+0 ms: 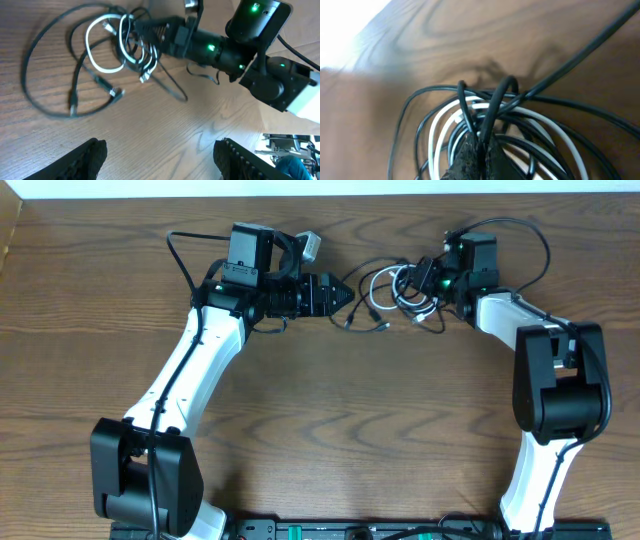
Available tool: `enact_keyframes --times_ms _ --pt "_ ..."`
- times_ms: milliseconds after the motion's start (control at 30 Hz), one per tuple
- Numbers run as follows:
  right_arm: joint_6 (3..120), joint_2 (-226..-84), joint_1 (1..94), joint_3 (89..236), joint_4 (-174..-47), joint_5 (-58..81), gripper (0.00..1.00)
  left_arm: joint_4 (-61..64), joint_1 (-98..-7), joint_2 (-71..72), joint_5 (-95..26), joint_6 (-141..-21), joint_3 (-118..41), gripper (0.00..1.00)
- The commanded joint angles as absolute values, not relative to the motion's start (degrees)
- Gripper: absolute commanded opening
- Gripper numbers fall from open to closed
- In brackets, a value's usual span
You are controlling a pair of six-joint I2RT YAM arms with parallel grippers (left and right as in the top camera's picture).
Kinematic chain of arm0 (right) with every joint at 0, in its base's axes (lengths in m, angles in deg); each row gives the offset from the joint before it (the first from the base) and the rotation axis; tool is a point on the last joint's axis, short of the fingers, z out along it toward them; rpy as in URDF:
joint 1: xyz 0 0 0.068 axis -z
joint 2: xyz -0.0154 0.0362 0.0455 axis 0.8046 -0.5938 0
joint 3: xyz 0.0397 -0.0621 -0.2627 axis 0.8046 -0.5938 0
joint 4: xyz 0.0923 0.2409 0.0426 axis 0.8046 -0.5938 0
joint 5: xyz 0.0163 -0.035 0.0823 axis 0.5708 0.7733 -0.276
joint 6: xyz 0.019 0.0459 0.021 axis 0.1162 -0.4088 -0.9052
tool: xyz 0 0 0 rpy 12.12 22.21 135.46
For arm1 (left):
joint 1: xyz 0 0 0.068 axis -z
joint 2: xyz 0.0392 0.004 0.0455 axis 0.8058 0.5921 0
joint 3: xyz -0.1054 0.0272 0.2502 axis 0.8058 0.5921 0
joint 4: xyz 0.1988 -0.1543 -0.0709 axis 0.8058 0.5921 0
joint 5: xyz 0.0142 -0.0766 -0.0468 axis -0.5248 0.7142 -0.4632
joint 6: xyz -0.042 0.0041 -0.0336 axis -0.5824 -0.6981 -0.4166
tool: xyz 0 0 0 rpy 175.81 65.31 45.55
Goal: Untangle cables
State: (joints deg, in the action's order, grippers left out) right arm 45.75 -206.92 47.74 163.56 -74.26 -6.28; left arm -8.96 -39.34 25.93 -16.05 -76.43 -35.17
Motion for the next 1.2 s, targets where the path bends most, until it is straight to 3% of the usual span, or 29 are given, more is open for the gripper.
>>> enact_keyframes --times_ms 0,267,500,1000,1167 --pt "49.3 -199.6 48.0 164.0 -77.5 -18.3 0.01 -9.6 -39.5 26.1 -16.6 -75.9 -35.8 0.74" --pt "54.9 -187.5 48.0 164.0 -92.6 -23.3 0.01 -9.7 -39.5 26.2 -16.6 -75.9 -35.8 0.74" --pt "57.5 -186.6 47.9 164.0 -104.5 -22.5 0.01 -9.8 -38.1 27.8 -16.7 -75.9 -35.8 0.74" --pt "59.3 -186.6 47.5 164.0 -106.3 -22.5 0.01 -15.2 -28.5 37.2 -18.1 -75.4 -35.8 0.73" --pt "61.2 -186.6 47.5 164.0 -106.8 -22.5 0.01 -15.8 -28.5 39.7 -20.7 -74.9 -35.8 0.59"
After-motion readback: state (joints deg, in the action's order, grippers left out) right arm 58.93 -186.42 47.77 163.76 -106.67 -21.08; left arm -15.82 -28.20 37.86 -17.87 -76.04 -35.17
